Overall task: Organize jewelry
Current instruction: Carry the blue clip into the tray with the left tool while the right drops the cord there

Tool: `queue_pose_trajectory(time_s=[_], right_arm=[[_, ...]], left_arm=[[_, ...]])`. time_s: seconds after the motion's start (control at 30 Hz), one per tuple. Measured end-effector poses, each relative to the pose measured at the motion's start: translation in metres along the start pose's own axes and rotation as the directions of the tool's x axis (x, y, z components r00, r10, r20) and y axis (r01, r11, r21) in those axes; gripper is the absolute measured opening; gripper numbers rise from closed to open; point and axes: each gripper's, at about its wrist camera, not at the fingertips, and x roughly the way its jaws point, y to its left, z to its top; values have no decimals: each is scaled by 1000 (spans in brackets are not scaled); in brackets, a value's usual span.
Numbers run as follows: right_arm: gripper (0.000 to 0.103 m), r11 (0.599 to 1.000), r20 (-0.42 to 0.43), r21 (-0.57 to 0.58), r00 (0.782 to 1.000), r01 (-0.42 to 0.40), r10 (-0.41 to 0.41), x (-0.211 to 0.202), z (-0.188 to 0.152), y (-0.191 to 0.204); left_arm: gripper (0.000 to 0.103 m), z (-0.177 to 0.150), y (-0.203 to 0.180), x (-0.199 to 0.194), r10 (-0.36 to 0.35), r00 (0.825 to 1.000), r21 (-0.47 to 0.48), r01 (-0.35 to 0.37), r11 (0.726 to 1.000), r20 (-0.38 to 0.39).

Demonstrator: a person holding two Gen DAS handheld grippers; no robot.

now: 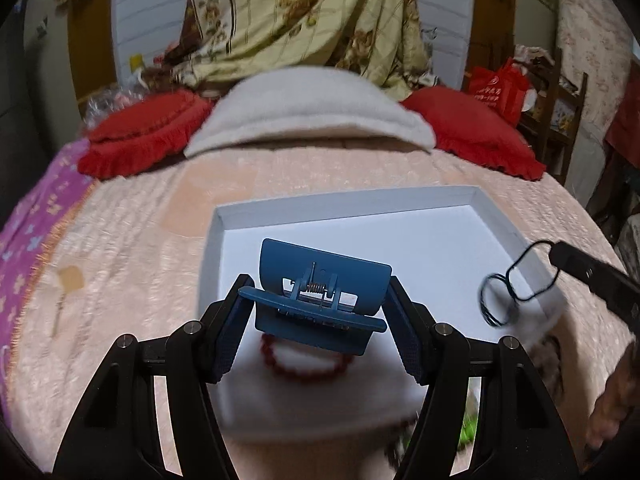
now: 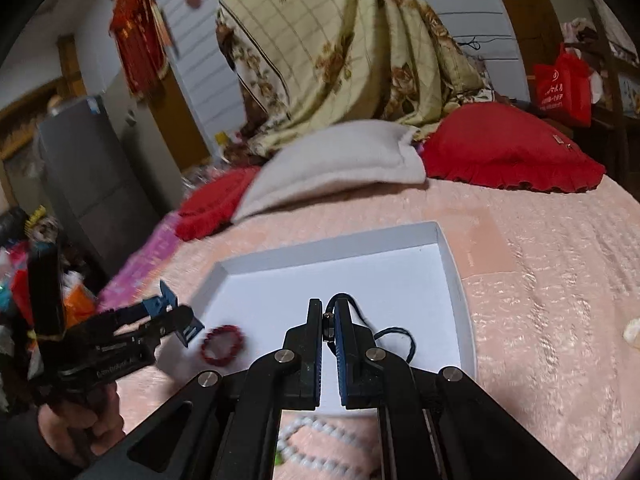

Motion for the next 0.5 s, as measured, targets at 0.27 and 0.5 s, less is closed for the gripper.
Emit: queue_pose_trajectory(time_s=[0.27,0.5], right_arm=[[5,994,-86,95,994,-55,63,59,4,-8],[6,981,-134,171,984,-90,113,77,-2,-14]], left_arm=[[65,17,-16,55,-42,994,-12,41,999,-105],[65,11,-25,62,3,994,38,2,999,-112]])
